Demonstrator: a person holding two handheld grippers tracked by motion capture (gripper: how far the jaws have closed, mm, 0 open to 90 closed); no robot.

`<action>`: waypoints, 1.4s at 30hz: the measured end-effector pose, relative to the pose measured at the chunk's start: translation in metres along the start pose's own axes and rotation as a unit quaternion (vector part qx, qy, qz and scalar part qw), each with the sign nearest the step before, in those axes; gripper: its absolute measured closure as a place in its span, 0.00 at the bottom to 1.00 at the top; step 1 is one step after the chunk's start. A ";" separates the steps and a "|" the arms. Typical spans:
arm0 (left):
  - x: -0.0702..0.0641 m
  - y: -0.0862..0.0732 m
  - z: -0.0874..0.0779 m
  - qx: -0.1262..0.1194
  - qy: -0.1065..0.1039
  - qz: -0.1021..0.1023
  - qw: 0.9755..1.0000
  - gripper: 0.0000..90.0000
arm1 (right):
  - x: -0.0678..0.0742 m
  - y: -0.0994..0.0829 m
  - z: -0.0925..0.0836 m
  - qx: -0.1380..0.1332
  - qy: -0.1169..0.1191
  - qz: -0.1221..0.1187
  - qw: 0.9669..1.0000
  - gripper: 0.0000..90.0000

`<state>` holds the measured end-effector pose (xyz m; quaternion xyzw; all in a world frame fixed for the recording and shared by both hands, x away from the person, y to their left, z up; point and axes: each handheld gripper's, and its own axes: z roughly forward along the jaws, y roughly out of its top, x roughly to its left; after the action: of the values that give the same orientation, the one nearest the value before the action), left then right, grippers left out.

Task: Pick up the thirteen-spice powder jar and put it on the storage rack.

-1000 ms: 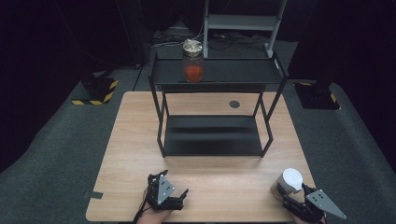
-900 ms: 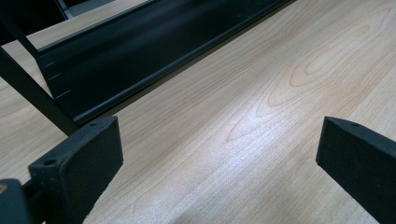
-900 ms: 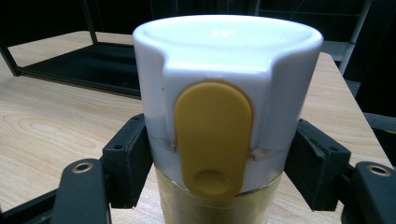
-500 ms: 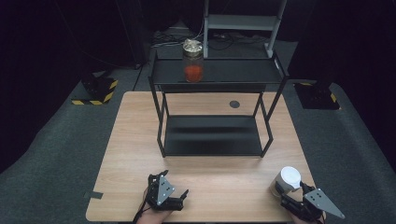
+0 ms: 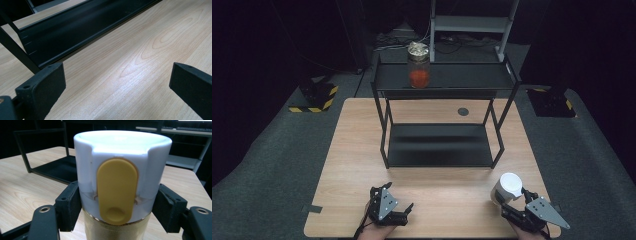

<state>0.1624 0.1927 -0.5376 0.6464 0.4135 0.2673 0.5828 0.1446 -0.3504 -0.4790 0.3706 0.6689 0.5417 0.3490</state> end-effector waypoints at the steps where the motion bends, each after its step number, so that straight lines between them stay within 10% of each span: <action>1: 0.000 0.000 0.000 0.000 0.000 -0.001 1.000 0.01 | 0.001 0.001 0.002 -0.001 0.002 -0.001 1.000 0.33; 42: 0.003 -0.001 -0.002 -0.004 -0.012 0.001 1.000 0.01 | 0.027 0.056 0.059 -0.027 0.051 -0.008 0.998 0.33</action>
<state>0.1624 0.1962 -0.5389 0.6477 0.4051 0.2616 0.5899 0.1891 -0.2913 -0.4357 0.3279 0.6739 0.5746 0.3289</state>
